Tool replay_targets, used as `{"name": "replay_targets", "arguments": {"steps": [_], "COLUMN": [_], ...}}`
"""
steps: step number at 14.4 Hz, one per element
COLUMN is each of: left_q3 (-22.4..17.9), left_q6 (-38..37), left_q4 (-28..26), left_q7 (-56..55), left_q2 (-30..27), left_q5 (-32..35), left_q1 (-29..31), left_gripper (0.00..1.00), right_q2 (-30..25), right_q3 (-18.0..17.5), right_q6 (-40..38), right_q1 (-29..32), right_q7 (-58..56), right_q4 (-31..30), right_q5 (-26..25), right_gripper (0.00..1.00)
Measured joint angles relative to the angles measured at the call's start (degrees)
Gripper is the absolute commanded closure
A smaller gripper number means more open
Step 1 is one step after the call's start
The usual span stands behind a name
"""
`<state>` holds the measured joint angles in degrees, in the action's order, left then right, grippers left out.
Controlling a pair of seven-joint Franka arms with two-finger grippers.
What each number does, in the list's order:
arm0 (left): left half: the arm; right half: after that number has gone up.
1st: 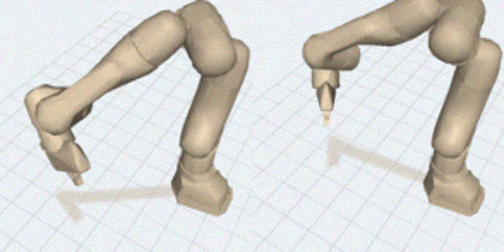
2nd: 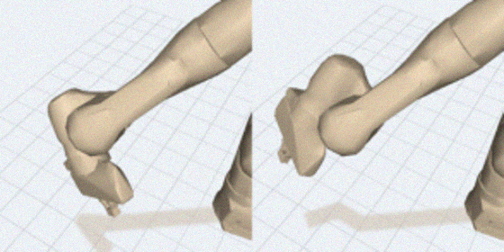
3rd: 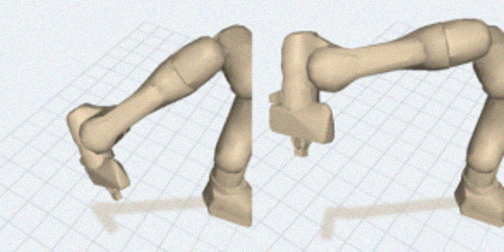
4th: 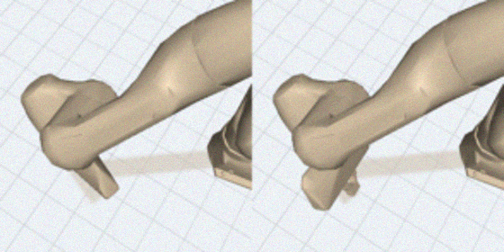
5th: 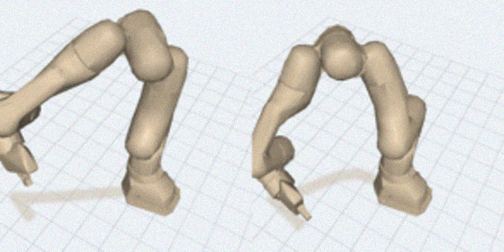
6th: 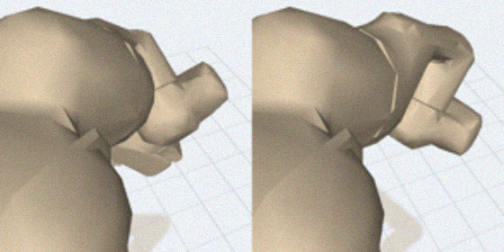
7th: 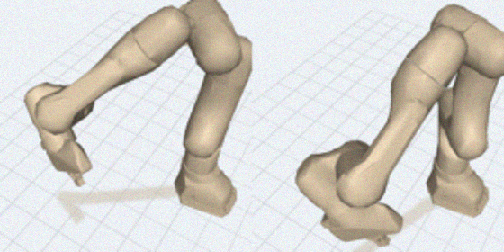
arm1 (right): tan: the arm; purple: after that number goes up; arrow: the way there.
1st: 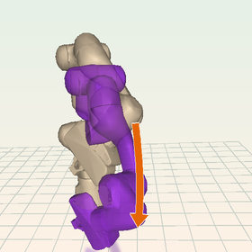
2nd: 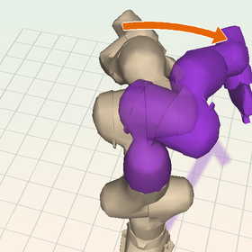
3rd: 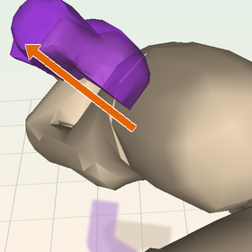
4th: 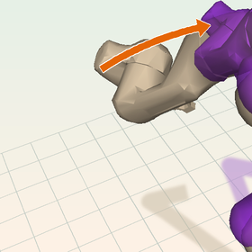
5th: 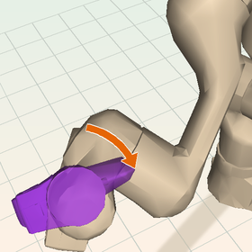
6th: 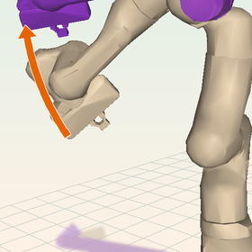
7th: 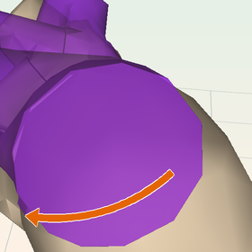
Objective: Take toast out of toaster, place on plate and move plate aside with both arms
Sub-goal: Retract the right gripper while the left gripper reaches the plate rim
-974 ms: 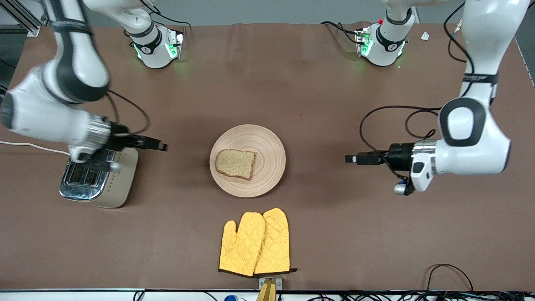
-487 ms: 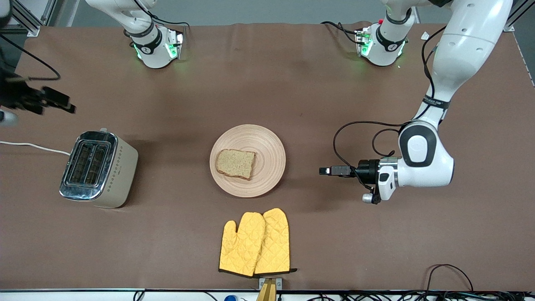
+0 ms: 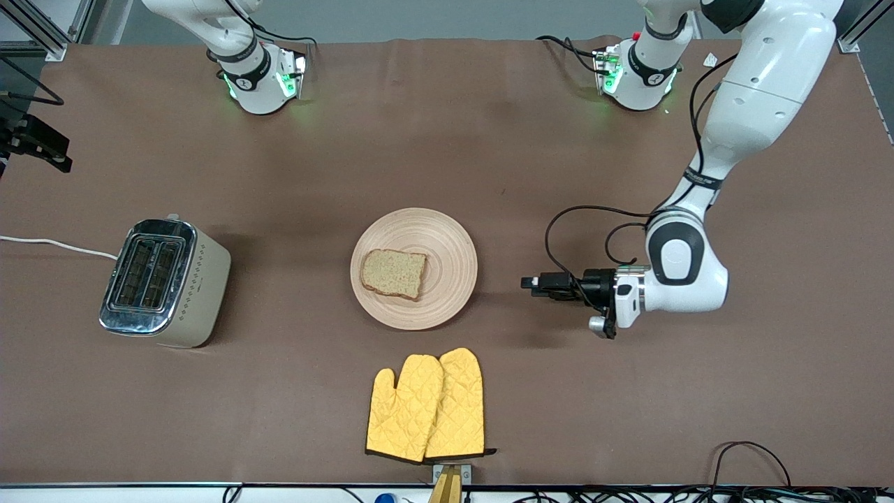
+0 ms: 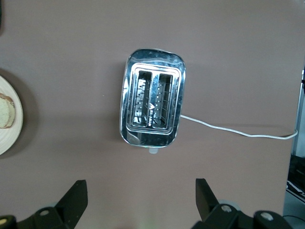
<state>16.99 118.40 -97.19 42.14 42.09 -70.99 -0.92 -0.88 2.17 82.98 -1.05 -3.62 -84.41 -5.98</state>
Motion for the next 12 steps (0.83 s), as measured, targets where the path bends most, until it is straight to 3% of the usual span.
{"name": "replay_targets", "arguments": {"steps": [2, 5, 8, 12], "left_q3": [0.0, 0.1, 0.1, 0.1], "left_q6": [1.1, 5.1, 7.5, 8.1], "left_q4": [-0.4, -0.4, -0.4, -0.4], "left_q7": [4.6, 6.3, 6.3, 7.1], "left_q2": [1.8, 3.5, 3.6, 5.3], "left_q5": [-3.2, -5.4, -6.2, -6.2], "left_q1": [-1.5, -4.6, -6.9, -7.2], "left_gripper": [0.29, 0.32, 0.40, 0.43], "right_q2": [0.6, 0.8, -2.2, -5.2], "right_q3": [0.0, 0.0, 0.0, 0.0], "right_q6": [0.1, 1.7, 5.6, 6.7], "right_q1": [0.0, 0.0, -0.1, -0.1], "right_q7": [0.5, 0.8, 1.0, 1.1], "right_q4": [-0.3, -2.0, -7.4, -10.8], "right_q5": [3.1, 3.9, 4.0, 4.0], "right_gripper": [0.00, 0.00, 0.00, 0.00]}}
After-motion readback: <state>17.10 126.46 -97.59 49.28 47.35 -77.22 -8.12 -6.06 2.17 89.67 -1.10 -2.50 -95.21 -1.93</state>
